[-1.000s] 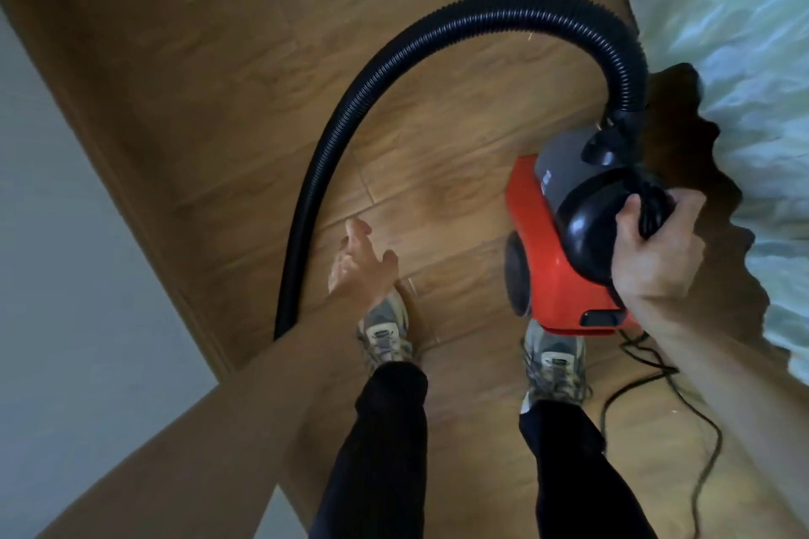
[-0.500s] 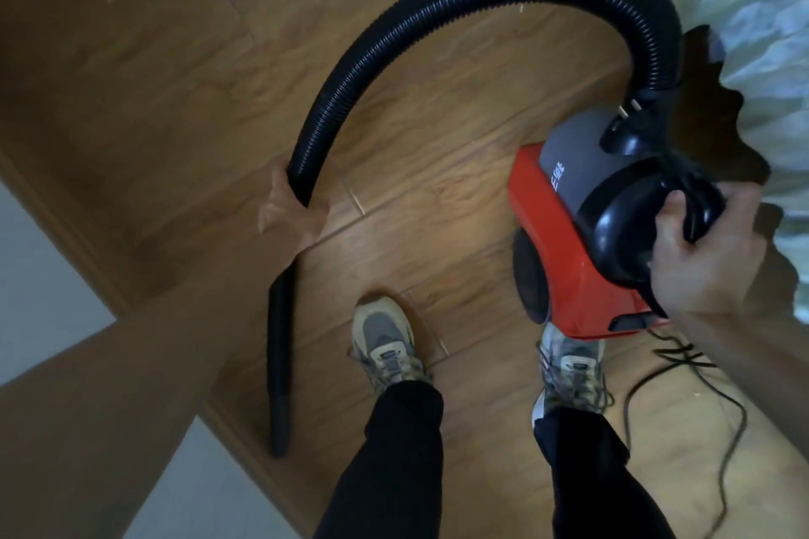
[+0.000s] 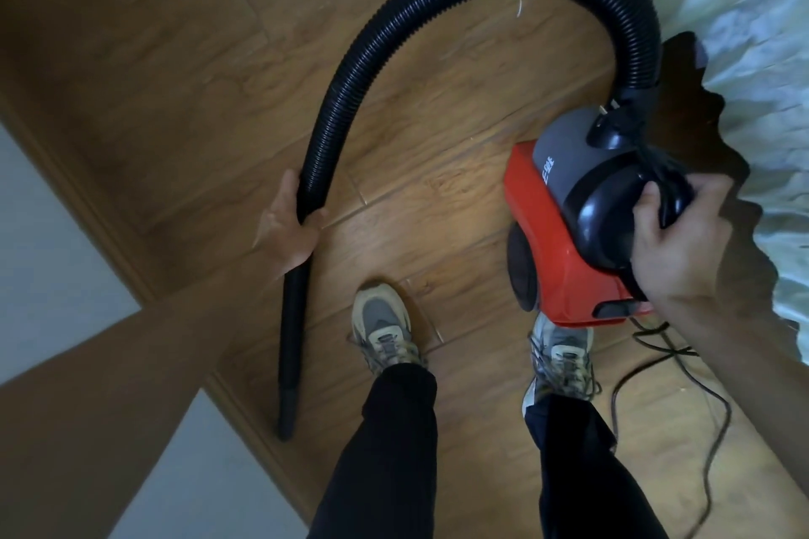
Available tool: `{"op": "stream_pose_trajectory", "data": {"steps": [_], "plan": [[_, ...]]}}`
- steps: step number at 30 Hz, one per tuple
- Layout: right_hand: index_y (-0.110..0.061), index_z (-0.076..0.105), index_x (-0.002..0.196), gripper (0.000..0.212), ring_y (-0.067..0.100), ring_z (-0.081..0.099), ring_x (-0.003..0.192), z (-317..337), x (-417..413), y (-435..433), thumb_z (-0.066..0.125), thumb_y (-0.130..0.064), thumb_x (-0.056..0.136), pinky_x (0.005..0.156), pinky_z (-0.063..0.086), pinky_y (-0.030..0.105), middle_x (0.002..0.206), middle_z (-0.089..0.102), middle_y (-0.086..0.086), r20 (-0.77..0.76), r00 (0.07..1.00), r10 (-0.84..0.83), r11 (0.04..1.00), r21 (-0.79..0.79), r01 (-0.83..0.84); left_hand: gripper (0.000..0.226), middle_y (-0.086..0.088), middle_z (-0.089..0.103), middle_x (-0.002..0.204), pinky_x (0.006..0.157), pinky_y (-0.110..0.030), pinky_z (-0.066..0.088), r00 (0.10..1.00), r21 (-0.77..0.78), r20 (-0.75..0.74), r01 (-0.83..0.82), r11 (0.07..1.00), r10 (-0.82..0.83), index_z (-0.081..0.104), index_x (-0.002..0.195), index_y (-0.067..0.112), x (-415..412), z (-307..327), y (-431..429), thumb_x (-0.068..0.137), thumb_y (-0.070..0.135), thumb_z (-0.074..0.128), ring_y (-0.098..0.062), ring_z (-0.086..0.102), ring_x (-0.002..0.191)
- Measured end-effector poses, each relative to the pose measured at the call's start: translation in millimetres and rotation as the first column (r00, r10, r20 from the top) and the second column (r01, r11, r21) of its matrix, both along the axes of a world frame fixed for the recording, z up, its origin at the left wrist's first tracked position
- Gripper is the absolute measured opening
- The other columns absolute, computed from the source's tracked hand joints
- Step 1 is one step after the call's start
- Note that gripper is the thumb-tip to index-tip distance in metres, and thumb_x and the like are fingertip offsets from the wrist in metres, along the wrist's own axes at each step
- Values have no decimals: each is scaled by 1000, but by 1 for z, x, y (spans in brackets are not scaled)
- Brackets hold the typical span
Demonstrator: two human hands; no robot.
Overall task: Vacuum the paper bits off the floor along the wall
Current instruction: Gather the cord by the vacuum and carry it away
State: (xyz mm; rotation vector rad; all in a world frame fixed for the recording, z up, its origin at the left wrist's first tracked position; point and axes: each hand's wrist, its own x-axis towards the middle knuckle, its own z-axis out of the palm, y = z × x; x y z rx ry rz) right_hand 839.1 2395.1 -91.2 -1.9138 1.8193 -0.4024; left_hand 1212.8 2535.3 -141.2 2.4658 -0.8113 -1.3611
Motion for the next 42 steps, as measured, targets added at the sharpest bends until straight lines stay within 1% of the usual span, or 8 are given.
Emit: {"op": "stream_pose_trajectory", "data": {"steps": [4, 7, 14, 18, 24, 29, 37, 42], "plan": [[6, 45, 111, 35, 46, 65, 73, 7, 5, -3, 52, -26, 101, 58, 51, 42, 85, 63, 27, -2, 999, 49, 999, 10, -49, 44, 5, 60, 102, 82, -38, 50, 999, -53, -8, 46, 998, -46, 38, 132, 26, 5, 42, 9, 96, 18, 60, -21, 61, 97], [5, 47, 108, 31, 43, 65, 70, 27, 21, -9, 53, -24, 101, 57, 46, 33, 81, 64, 24, 26, 992, 120, 993, 5, -120, 43, 9, 59, 97, 85, -48, 55, 998, -60, 25, 51, 997, -50, 38, 131, 28, 30, 80, 12, 95, 22, 62, -25, 64, 95], [2, 56, 99, 21, 13, 52, 63, 136, 68, -51, 60, -19, 97, 58, 39, 21, 72, 54, 0, 68, 988, 139, 986, -100, -132, 38, 13, 58, 96, 80, -40, 52, 997, -121, 64, -27, 992, 35, 43, 130, 29, 56, 179, -14, 96, 24, 61, -20, 61, 93], [2, 54, 100, 31, 34, 65, 68, 197, 99, -82, 59, -28, 97, 58, 44, 30, 76, 64, 17, 97, 992, 77, 991, -116, -66, 26, 12, 60, 92, 77, -40, 52, 996, -174, 82, -30, 984, 44, 47, 116, 32, 56, 251, -44, 95, 28, 62, -19, 62, 89], [1, 51, 98, 29, 41, 65, 71, 357, 146, -148, 57, -27, 97, 59, 41, 29, 79, 65, 23, 178, 982, 56, 967, -256, -9, 26, 5, 65, 101, 81, -47, 57, 990, -323, 128, -20, 946, 65, 48, 112, 37, 92, 401, -111, 92, 34, 64, -19, 64, 90], [-4, 44, 105, 30, 47, 63, 83, 515, 178, -188, 53, -32, 98, 64, 48, 41, 88, 64, 27, 234, 972, 9, 962, -268, 55, 47, 1, 68, 111, 88, -44, 56, 983, -470, 145, -29, 882, 110, 44, 131, 40, 111, 534, -171, 90, 32, 66, -23, 65, 97], [-3, 45, 109, 33, 50, 61, 94, 741, 205, -224, 51, -35, 99, 73, 49, 49, 99, 62, 31, 245, 969, -40, 918, -375, 132, 54, -6, 64, 91, 63, -29, 50, 975, -660, 168, 4, 752, 143, 39, 142, 29, 133, 744, -241, 94, 30, 64, -19, 64, 72], [-1, 41, 109, 34, 42, 59, 89, 851, 214, -240, 49, -33, 101, 68, 45, 42, 75, 49, 8, 318, 947, -36, 899, -403, 170, 63, -11, 62, 102, 78, -37, 57, 961, -706, 249, 93, 702, 123, 38, 146, 26, 139, 861, -255, 91, 35, 67, -28, 65, 87]]}}
